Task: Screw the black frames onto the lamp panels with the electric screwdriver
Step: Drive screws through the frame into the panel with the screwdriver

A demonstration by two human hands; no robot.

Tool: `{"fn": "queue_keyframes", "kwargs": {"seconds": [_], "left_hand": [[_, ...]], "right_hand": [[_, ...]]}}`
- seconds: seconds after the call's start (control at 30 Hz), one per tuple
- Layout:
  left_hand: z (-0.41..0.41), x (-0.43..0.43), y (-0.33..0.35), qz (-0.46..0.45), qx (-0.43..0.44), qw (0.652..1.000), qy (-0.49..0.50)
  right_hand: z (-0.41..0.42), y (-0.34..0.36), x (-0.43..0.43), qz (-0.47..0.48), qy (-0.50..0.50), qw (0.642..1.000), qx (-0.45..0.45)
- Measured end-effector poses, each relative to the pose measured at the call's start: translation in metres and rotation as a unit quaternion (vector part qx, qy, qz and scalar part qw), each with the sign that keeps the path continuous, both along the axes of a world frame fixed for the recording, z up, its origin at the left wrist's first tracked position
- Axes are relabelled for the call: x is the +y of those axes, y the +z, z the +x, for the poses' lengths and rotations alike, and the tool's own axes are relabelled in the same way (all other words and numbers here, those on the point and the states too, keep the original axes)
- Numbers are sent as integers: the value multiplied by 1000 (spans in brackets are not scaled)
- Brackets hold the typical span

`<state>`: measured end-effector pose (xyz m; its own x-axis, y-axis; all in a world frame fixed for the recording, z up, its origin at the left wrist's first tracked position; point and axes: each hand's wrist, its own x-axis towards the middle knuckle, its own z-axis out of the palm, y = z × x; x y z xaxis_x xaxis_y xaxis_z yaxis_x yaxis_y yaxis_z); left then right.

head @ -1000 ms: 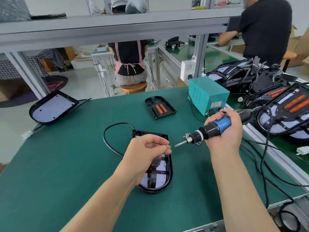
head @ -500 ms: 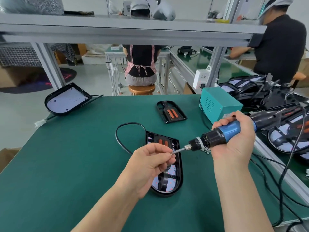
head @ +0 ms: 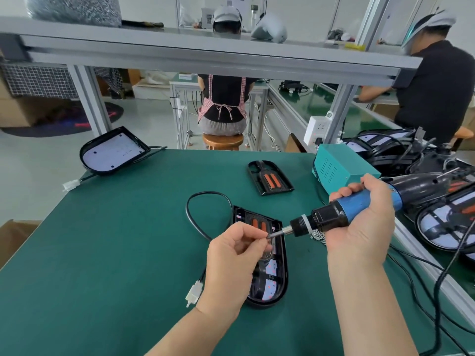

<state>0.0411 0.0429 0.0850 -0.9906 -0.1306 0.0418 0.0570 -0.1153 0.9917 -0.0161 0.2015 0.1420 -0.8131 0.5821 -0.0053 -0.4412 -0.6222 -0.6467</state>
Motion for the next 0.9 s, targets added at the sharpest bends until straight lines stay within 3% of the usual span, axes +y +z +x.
{"fn": "queue_keyframes", "kwargs": {"seconds": [0.13,0.3,0.4,0.47,0.7,0.83,0.9], "left_hand": [[5,-3,-9,-113,96,988,43],[5,-4,-14,-220,254,933,129],[2,-6,-16,-265,297,907,134],[2,-6,-17,-286,289,905,128],[-4,-17,-15,-210,176,959,68],[-16,-33,-15,-275,163,935,151],[-25,-42,-16,-326,91,929,146]], "right_hand": [[-2,3,-3,2,0,1000,-30],[-2,-2,-8,-36,6,997,-62],[-3,-4,-5,-47,9,996,-70],[-3,-5,-2,-45,5,996,-71],[-6,-12,8,0,-6,998,-59],[-5,-21,12,55,-14,996,-66],[-4,-25,12,90,-17,993,-70]]}}
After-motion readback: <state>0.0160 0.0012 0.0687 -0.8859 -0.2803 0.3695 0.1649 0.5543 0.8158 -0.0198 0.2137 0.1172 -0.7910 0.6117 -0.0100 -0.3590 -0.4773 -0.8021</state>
